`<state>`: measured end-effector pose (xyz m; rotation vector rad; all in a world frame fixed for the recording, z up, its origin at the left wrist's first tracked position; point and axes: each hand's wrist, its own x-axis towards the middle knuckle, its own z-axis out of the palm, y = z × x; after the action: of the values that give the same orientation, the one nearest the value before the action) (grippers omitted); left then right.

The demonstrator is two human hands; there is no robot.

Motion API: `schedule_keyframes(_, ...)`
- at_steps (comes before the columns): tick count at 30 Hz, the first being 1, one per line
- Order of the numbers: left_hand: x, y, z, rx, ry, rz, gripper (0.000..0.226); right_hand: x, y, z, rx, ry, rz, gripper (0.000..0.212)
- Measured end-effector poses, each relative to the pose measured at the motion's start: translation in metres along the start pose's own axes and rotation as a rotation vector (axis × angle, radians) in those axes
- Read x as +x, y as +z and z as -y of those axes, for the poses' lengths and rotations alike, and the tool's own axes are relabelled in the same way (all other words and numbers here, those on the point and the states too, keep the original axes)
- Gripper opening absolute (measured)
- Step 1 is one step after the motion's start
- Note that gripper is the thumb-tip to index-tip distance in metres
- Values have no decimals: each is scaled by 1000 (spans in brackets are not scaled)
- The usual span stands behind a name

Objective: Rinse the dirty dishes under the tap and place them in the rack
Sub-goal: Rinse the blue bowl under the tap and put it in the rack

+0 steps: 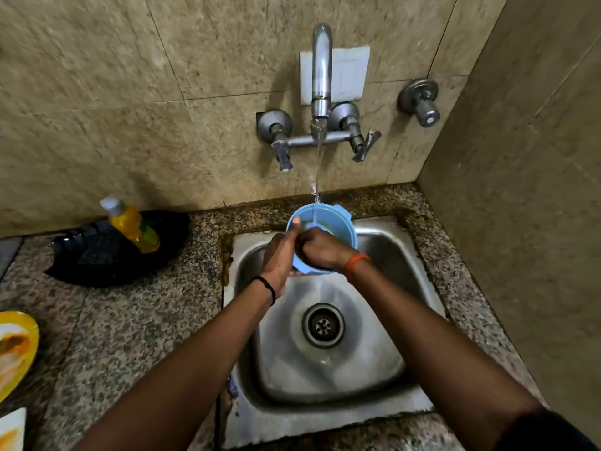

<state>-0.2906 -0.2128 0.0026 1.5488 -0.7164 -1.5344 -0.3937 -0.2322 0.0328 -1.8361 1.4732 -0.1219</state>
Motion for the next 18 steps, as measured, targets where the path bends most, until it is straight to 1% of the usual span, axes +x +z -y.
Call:
schedule_keyframes(1,0,-3,0,16,6,11,39,-1,-1,-2,-95,17,57,17)
schedule_keyframes(2,0,-5,1,44,11,27,39,2,-3,-4,-210,41,56,15)
schedule_keyframes(3,-2,-5,1,67,15,36,40,5,-6,-4,-337,63,-19,19)
schedule_keyframes(4,-3,-3,2,73,13,42,40,9,-8,-3,-422,64,-140,24)
schedule_keyframes(5,-4,-1,2,56,1,37,41,10,-7,1,-407,35,-226,26)
schedule_keyframes(6,-3,-1,1,23,-25,35,41,12,-5,5,-346,-19,-238,27)
schedule_keyframes(7,-3,-2,-1,-11,-50,36,42,12,-3,9,-240,-66,-155,25)
schedule_keyframes(8,-1,-6,-1,-26,-61,34,42,13,-2,9,-127,-80,-34,23)
schedule_keyframes(9,0,-11,-1,-11,-51,34,43,10,-5,7,-32,-34,93,25)
schedule_keyframes(10,1,-15,1,35,-31,38,45,8,-9,4,32,45,187,29)
schedule_keyframes(11,1,-17,2,88,-11,38,48,6,-13,2,33,117,234,31)
schedule_keyframes(12,2,-17,4,121,-2,43,50,8,-17,1,-25,154,192,31)
schedule_keyframes(13,0,-15,5,120,-8,50,51,10,-18,0,-123,144,87,31)
schedule_keyframes(14,0,-13,6,97,-17,58,51,13,-16,3,-116,100,-10,30)
schedule_keyframes(15,-1,-12,5,64,-25,57,51,14,-12,6,-43,38,-32,29)
schedule_keyframes(16,-1,-12,4,41,-34,55,52,15,-7,7,82,24,26,29)
schedule_keyframes(18,0,-17,2,41,-29,75,57,14,-2,0,235,116,248,32)
